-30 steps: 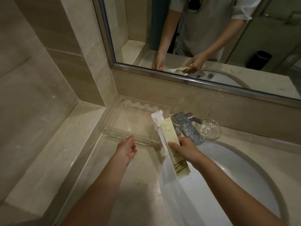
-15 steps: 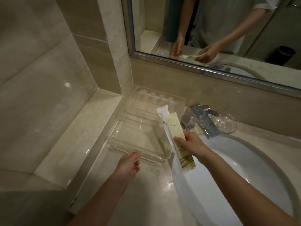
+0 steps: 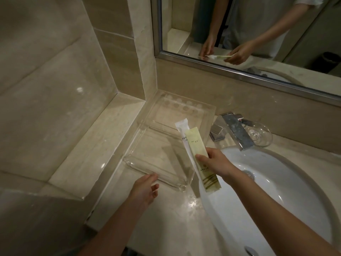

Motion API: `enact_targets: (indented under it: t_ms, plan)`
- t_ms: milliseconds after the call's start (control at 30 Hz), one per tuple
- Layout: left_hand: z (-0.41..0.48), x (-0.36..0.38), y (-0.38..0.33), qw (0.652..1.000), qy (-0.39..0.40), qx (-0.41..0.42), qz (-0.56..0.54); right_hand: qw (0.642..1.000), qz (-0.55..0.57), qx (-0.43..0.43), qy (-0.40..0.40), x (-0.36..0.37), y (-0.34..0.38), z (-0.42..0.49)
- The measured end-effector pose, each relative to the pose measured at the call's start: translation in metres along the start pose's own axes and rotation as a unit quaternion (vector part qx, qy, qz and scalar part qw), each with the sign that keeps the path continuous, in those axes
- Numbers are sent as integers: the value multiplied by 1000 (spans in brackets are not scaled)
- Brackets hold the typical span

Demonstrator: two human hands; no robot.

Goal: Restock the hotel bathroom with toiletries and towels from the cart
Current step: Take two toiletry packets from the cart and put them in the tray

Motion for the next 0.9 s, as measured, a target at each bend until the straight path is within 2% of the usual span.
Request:
enact_targets:
  t_ms: [100, 167, 233, 300, 400, 467, 600, 733, 833, 900]
  plan:
    - [0, -12, -7, 996, -57, 14, 68, 1000, 5, -22, 5, 3, 5, -2]
    - [0, -17, -23, 985, -86, 105, 105, 999, 9, -32, 22, 5, 10, -3]
    - [-7, -8, -43, 972, -32, 196, 129, 998, 3, -52, 44, 9, 18, -5]
    - [-22, 13, -59, 956, 57, 230, 171, 995, -21, -75, 58, 12, 25, -5]
    - [-34, 39, -66, 948, 185, 210, 152, 991, -62, -95, 73, 19, 37, -5]
    - [-33, 46, -65, 959, 211, 176, 72, 989, -54, -105, 89, 25, 43, -4]
    - [-30, 44, -63, 969, 156, 188, 26, 990, -34, -95, 97, 29, 47, -2]
    - [-21, 33, -67, 976, 101, 190, -30, 997, 3, -72, 26, 13, 46, 4]
    - [-11, 24, -73, 979, 75, 185, -41, 997, 63, -51, 2, 2, 41, 11]
    - [-7, 21, -75, 981, 68, 175, -51, 998, 28, -50, -11, -1, 37, 16]
Point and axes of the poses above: each hand's wrist, its own z-axis towards the middle knuckle, its own x-axis out of the palm, y = z × x, the point moved 4 cm from there along z, towards the middle knuckle, and after that the axes turned 8 degrees about -z, right-handed, at the moved point
